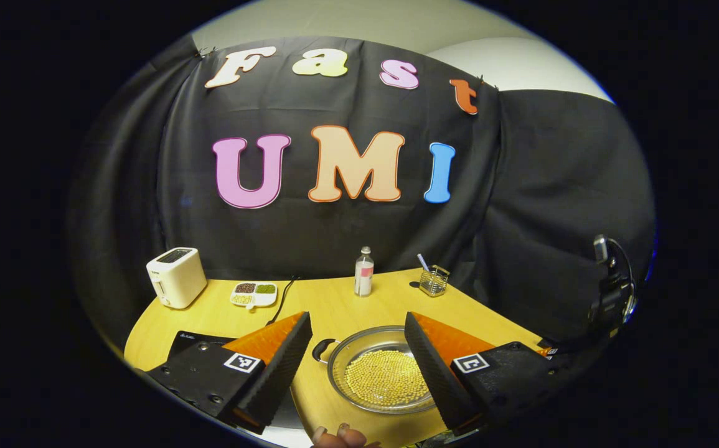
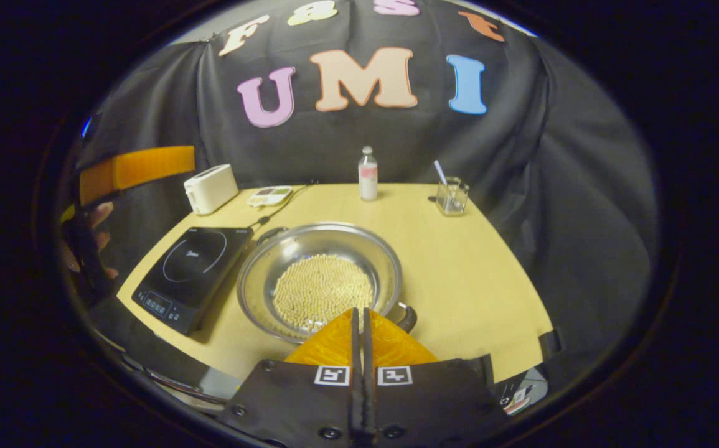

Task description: First push the handle of the pot to place it horizontally, then grasp the pot with both hands and set it on the induction cooktop.

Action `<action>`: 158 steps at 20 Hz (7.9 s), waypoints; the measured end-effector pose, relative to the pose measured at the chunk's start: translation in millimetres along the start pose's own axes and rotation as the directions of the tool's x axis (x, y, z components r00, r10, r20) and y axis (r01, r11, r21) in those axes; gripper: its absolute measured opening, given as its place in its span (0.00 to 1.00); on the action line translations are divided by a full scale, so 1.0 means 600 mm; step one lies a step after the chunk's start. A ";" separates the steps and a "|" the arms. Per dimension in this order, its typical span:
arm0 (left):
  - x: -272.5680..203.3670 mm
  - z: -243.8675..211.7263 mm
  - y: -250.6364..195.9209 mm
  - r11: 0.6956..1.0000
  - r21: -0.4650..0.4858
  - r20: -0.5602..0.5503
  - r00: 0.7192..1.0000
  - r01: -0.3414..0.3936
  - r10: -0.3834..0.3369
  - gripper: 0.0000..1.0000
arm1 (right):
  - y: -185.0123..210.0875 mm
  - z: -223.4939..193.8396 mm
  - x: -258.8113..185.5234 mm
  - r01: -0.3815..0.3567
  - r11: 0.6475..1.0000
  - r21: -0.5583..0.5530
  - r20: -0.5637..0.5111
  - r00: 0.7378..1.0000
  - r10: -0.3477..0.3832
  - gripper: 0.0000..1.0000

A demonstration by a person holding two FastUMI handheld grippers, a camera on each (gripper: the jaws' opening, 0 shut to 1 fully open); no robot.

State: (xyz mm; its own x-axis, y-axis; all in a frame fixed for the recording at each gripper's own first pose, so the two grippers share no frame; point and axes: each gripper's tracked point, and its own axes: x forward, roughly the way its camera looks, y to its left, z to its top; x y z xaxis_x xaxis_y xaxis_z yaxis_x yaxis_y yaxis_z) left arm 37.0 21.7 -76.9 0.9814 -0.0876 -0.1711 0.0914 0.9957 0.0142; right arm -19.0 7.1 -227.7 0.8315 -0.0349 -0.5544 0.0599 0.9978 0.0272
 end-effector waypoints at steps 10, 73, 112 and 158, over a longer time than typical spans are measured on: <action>0.014 -0.035 0.040 0.999 0.014 -0.063 0.997 -0.037 0.038 0.97 | 0.005 -0.108 0.064 -0.029 1.000 0.003 -0.183 0.983 0.029 0.02; 0.027 -0.085 0.039 0.935 -0.072 -0.191 0.924 -0.348 0.330 0.98 | -0.124 0.009 0.182 -0.225 0.973 -0.048 -0.239 0.949 0.207 0.02; 0.177 -0.367 0.111 0.947 -0.124 -0.619 0.769 -0.297 0.160 0.90 | -0.125 -0.003 0.334 -0.053 0.991 0.126 -0.361 0.928 0.095 0.87; 0.067 -0.229 0.214 0.943 -0.119 -0.620 0.765 -0.312 0.175 0.65 | 0.026 0.108 0.222 -0.044 0.991 0.126 -0.326 0.942 0.083 0.58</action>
State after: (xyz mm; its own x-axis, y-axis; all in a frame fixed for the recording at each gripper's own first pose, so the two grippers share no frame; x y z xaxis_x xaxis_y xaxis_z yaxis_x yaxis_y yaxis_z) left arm 65.1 150.2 -217.2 0.6622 0.1251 -0.7388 -0.2397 0.9695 -0.0507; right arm 128.5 14.1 -247.2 0.6080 0.0684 -0.7910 0.0926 0.9834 0.1562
